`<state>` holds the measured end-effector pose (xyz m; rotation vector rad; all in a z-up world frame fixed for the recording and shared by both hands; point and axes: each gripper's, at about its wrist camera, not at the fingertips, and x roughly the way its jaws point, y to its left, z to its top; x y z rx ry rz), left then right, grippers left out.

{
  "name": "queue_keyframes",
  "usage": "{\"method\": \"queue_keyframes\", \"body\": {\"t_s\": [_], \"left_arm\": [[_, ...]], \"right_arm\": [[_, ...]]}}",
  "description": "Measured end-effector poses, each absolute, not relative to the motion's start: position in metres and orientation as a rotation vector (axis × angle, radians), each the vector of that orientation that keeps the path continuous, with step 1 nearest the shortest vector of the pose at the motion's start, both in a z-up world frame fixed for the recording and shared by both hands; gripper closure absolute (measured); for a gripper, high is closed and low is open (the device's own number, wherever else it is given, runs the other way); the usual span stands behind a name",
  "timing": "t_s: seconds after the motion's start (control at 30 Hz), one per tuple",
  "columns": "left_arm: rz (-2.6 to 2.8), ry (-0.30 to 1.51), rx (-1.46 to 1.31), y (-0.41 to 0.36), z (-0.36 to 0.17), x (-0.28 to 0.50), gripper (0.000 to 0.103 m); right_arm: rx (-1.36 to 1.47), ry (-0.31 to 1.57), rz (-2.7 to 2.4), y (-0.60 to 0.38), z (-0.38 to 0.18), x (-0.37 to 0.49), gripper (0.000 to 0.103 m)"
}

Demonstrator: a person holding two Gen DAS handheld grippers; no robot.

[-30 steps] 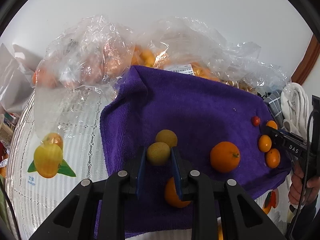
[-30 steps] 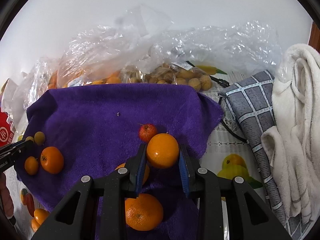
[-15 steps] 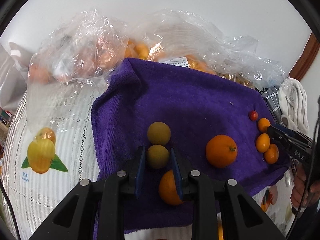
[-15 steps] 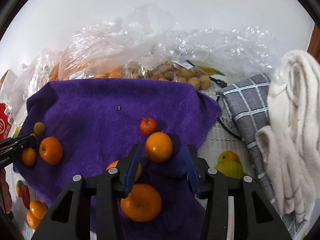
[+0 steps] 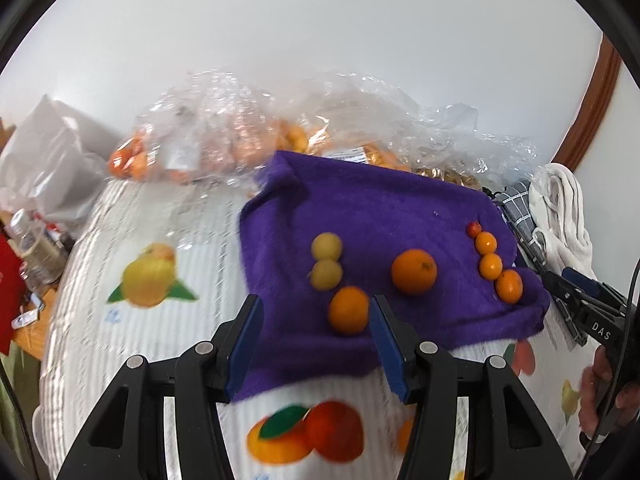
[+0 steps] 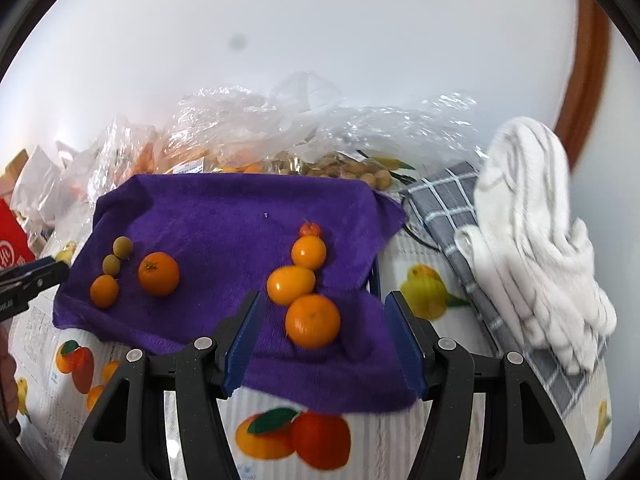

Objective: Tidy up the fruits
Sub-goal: 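Withdraw both open tools from the towel, then grasp a loose orange beside the towel with the right tool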

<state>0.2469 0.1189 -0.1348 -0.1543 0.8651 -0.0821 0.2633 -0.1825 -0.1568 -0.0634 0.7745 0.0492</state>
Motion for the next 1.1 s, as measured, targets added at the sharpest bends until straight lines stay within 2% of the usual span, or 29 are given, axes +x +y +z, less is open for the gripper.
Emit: {"method": "queue_keyframes", "body": {"t_s": [0.13,0.2,0.27,0.6,1.1], "left_arm": [[-0.059,0.867,-0.156,0.133,-0.138,0.223,0.051],[-0.049,0.874,-0.16,0.137,-0.142,0.214,0.051],[-0.047,0.886,-0.167,0.143,-0.147,0.204,0.051],[-0.034,0.936,-0.18,0.16,-0.172,0.171,0.051],[-0.024,0.936,-0.205,0.185,-0.191,0.156,0.051]], "right_arm": [[-0.012,0.817,0.07,-0.181,-0.166,0.248,0.042],[-0.004,0.831,0.083,-0.178,-0.17,0.24,0.051],[-0.002,0.846,0.102,-0.173,-0.176,0.231,0.054],[-0.005,0.897,0.244,-0.12,-0.192,0.209,0.054],[-0.013,0.984,0.365,-0.052,-0.213,0.235,0.049]]}}
